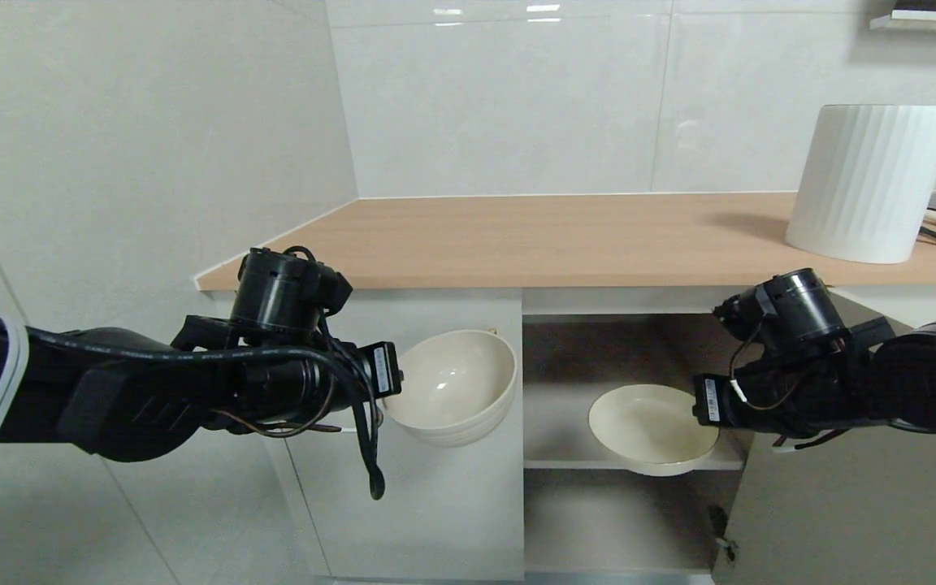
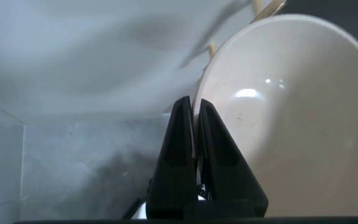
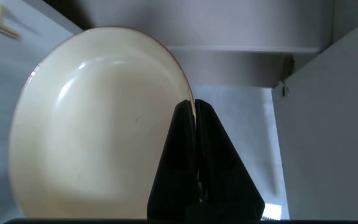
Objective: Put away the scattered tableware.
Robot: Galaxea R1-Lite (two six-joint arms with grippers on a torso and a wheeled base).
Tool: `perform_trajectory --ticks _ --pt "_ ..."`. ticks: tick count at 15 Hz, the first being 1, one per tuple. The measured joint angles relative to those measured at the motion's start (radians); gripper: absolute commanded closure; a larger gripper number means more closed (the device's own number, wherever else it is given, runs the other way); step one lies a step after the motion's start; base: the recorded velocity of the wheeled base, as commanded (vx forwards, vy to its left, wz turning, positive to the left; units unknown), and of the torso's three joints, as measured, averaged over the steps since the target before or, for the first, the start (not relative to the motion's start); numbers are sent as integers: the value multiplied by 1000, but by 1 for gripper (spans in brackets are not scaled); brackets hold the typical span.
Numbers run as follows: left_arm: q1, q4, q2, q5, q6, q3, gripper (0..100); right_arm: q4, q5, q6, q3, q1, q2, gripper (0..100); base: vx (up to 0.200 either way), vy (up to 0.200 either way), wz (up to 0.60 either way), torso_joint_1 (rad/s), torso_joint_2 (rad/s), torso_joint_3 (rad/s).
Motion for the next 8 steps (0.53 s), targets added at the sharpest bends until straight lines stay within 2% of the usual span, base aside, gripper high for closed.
perform_trajectory --ticks 4,8 --pt "-1 -1 3 0 0 0 100 -5 0 0 -4 0 14 100 0 0 0 -24 26 34" --pt "0 0 9 1 1 2 100 -131 -4 0 -8 0 89 100 0 0 0 -44 69 52"
